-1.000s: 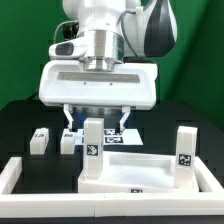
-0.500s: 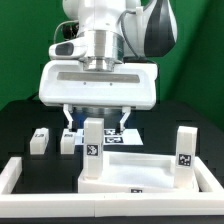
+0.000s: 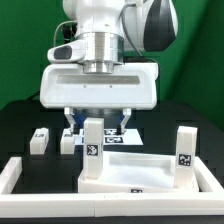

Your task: Assemble desk

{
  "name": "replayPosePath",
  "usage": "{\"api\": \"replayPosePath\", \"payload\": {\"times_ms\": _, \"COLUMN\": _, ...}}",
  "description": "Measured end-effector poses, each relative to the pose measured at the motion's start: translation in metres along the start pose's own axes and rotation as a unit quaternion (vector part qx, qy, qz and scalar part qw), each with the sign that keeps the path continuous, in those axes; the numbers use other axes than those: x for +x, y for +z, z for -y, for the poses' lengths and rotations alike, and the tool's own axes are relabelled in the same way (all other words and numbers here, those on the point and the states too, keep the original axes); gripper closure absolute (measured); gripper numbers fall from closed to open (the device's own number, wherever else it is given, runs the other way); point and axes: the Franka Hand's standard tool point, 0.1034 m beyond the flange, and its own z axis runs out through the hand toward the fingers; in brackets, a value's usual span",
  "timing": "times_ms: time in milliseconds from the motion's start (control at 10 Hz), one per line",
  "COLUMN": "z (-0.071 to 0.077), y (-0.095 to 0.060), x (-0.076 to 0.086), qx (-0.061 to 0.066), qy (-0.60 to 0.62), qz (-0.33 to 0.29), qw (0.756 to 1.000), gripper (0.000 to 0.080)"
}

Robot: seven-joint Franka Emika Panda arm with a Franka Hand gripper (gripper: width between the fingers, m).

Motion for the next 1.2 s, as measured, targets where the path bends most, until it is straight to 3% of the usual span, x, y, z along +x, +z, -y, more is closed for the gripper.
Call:
{"api": "replayPosePath", "payload": {"times_ms": 100, "z": 0.006, "y": 0.001, "x": -0.003, "qx": 0.013, "qy": 0.009, "qz": 0.050, "qw": 0.999, "gripper": 0.0151}}
{"api": "replayPosePath", "payload": {"times_ms": 200, "z": 0.006, "y": 0.000, "x": 0.002, "qx": 0.016, "qy": 0.010, "qz": 0.061, "qw": 0.998, "gripper": 0.0151}}
{"api": "replayPosePath", "payload": {"times_ms": 300, "z": 0.009, "y": 0.000, "x": -0.007, "qx": 0.025, "qy": 0.012, "qz": 0.108, "qw": 0.994, "gripper": 0.0151}}
{"api": "replayPosePath", "payload": {"times_ms": 500, "z": 0.010, "y": -0.001, "x": -0.007, "qx": 0.035, "qy": 0.011, "qz": 0.165, "qw": 0.986, "gripper": 0.0151}}
{"api": "replayPosePath", "payload": {"times_ms": 1200, "z": 0.010, "y": 0.000, "x": -0.006, "qx": 0.037, "qy": 0.009, "qz": 0.171, "qw": 0.985, "gripper": 0.0151}}
